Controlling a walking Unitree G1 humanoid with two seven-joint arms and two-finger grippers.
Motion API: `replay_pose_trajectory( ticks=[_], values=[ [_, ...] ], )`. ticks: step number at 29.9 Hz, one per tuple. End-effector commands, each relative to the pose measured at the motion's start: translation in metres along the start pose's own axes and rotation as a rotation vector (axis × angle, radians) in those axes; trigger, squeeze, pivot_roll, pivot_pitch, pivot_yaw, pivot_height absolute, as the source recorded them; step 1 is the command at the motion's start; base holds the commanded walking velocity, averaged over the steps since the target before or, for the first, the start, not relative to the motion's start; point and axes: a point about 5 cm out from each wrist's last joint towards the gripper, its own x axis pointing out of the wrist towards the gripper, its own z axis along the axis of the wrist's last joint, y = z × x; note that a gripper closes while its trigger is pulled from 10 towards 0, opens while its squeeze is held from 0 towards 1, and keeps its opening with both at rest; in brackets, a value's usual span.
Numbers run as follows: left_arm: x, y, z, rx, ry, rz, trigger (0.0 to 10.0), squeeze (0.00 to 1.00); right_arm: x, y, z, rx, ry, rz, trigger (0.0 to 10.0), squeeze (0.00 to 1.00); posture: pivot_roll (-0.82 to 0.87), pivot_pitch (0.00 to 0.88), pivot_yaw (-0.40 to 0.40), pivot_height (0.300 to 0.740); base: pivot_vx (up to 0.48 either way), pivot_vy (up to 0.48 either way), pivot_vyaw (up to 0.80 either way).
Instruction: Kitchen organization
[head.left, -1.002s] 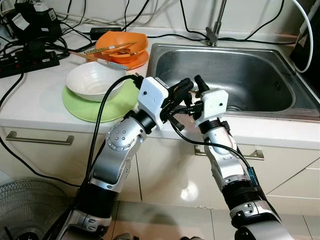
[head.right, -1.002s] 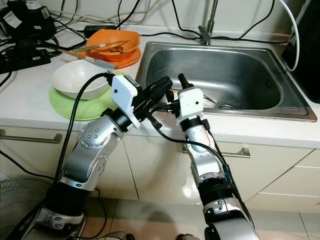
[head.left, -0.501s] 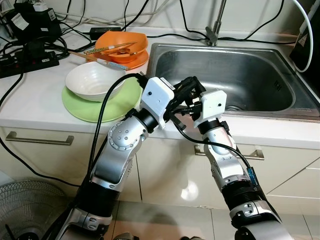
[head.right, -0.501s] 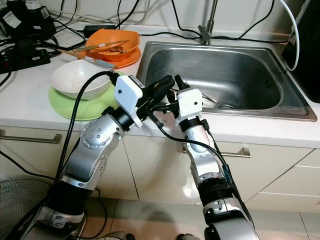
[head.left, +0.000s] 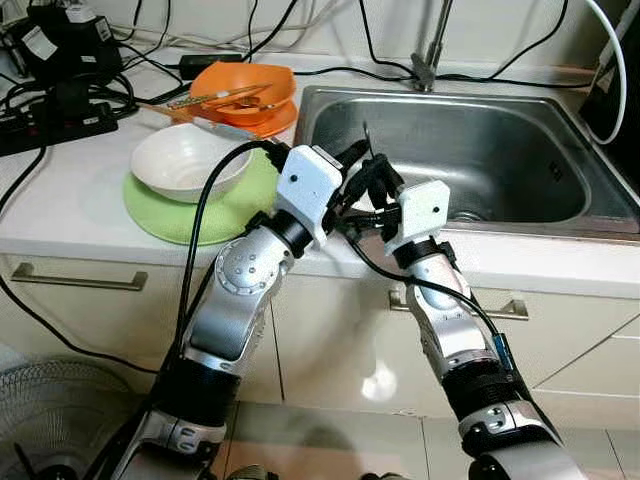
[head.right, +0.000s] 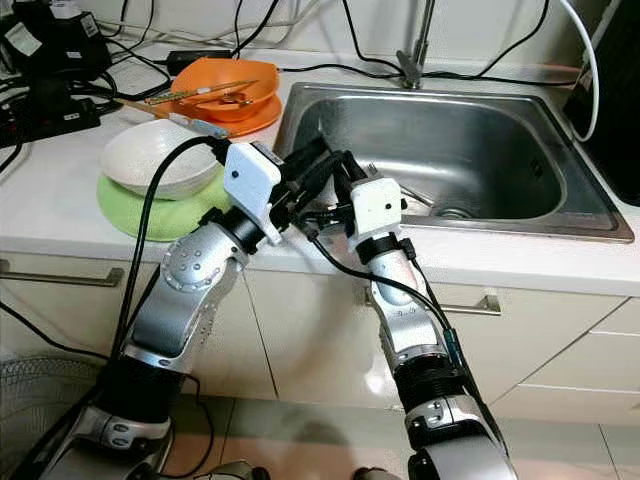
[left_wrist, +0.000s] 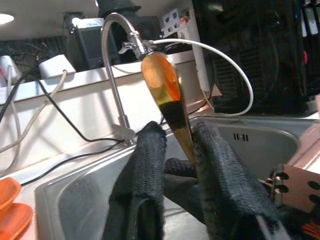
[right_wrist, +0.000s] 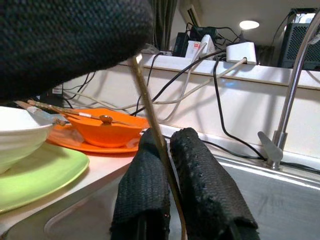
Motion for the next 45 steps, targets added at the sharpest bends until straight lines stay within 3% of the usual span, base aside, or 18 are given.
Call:
replay_pose_trajectory(
  ticks=[1, 9, 10, 19, 20, 21, 22, 28, 34, 38, 45],
  values=[
    [-0.004, 0.014, -0.004, -0.02, 0.021, 0.084, 10.0, 1.0, 0.003, -0.006, 0.008, 0.002, -0.044, -0.031, 0.0, 0.0, 0.06, 0.062, 0.015, 0.74, 0.0, 0.0, 0.0],
    [-0.005, 0.024, 0.005, -0.043, -0.049, 0.181, 10.0, 1.0, 0.004, -0.01, 0.008, -0.006, -0.045, -0.045, 0.0, 0.0, 0.06, 0.059, 0.014, 0.74, 0.0, 0.0, 0.0],
    [-0.006, 0.028, 0.008, -0.05, -0.073, 0.221, 10.0, 0.0, 0.006, -0.013, 0.009, -0.014, -0.048, -0.057, 0.0, 0.0, 0.06, 0.059, 0.013, 0.74, 0.0, 0.0, 0.0],
    [-0.015, 0.031, 0.0, -0.078, -0.045, 0.251, 10.0, 0.0, 0.024, -0.036, 0.021, -0.071, -0.072, -0.099, 0.0, 0.0, 0.06, 0.048, 0.011, 0.74, 0.0, 0.0, 0.0],
    [-0.018, 0.03, -0.005, -0.086, -0.028, 0.25, 10.0, 0.0, 0.029, -0.041, 0.023, -0.081, -0.071, -0.109, 6.7, 0.0, 0.06, 0.045, 0.01, 0.74, 0.0, 0.0, 0.0],
    [-0.019, 0.029, -0.007, -0.092, -0.016, 0.249, 10.0, 0.0, 0.032, -0.044, 0.025, -0.085, -0.069, -0.115, 6.7, 0.0, 0.06, 0.045, 0.01, 0.74, 0.0, 0.0, 0.0],
    [-0.02, 0.028, -0.01, -0.099, -0.005, 0.244, 10.0, 0.0, 0.034, -0.046, 0.026, -0.084, -0.068, -0.118, 10.0, 0.0, 0.06, 0.043, 0.009, 0.74, 0.0, 0.0, 0.0],
    [-0.028, 0.014, -0.029, -0.127, 0.131, 0.158, 10.0, 0.0, 0.049, -0.058, 0.023, -0.029, -0.001, -0.157, 10.0, 0.0, 0.07, 0.04, 0.002, 0.74, 0.0, 0.0, 0.0],
    [-0.03, 0.008, -0.032, -0.138, 0.169, 0.116, 10.0, 0.0, 0.051, -0.054, 0.011, -0.017, 0.078, -0.133, 10.0, 0.0, 0.1, 0.042, -0.012, 0.74, 0.0, 0.0, 0.0],
    [-0.039, -0.002, -0.037, -0.133, 0.256, 0.037, 10.0, 0.0, 0.048, -0.05, -0.004, -0.024, 0.167, -0.099, 10.0, 0.0, 0.16, 0.049, -0.032, 0.74, 0.0, 0.0, 0.0],
    [-0.053, -0.009, -0.038, -0.136, 0.307, -0.003, 10.0, 0.0, 0.046, -0.045, -0.014, -0.031, 0.235, -0.082, 10.0, 0.0, 0.21, 0.064, -0.043, 0.74, 0.0, 0.0, 0.0]
  ],
)
